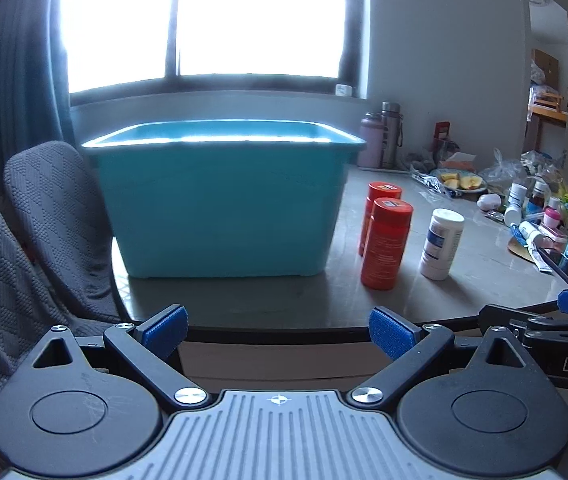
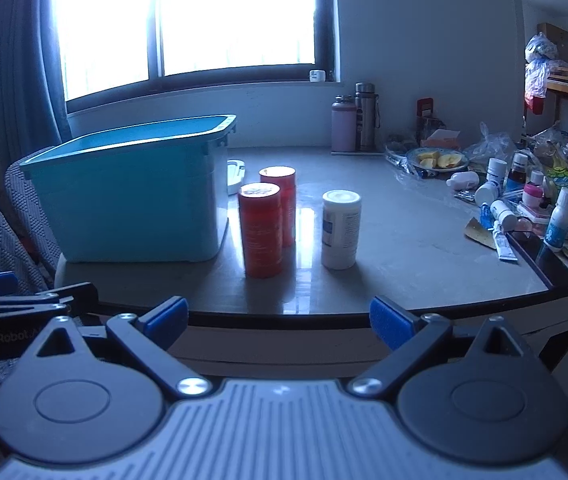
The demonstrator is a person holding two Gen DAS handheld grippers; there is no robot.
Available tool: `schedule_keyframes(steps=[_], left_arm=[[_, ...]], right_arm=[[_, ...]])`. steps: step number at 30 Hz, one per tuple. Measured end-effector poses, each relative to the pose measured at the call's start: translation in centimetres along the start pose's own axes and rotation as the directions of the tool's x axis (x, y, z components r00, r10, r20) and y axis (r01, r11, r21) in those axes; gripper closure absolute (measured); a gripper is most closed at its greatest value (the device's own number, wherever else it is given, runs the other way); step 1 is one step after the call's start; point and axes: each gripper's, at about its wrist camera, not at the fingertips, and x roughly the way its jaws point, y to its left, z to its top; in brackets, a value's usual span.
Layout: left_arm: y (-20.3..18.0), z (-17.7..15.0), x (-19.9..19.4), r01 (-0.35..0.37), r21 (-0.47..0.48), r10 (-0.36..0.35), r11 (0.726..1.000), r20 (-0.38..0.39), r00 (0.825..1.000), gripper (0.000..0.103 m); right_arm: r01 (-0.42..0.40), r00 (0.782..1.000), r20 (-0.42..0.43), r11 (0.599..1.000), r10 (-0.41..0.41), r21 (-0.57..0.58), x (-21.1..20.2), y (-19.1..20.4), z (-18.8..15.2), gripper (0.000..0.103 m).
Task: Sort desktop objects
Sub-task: 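Move both tools toward the red canisters and white bottle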
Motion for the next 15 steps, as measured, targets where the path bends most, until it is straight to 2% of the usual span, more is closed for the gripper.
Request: schedule_keyframes(steps=[15], left_arm=[[-3.2, 0.6, 3.7, 0.017, 0.001, -0.017, 1.0, -0.048, 0.999, 0.004]], right_arm=[[0.045, 0.999, -0.008, 0.999, -0.045, 0.007, 1.9, -3.6, 0.6, 0.005]])
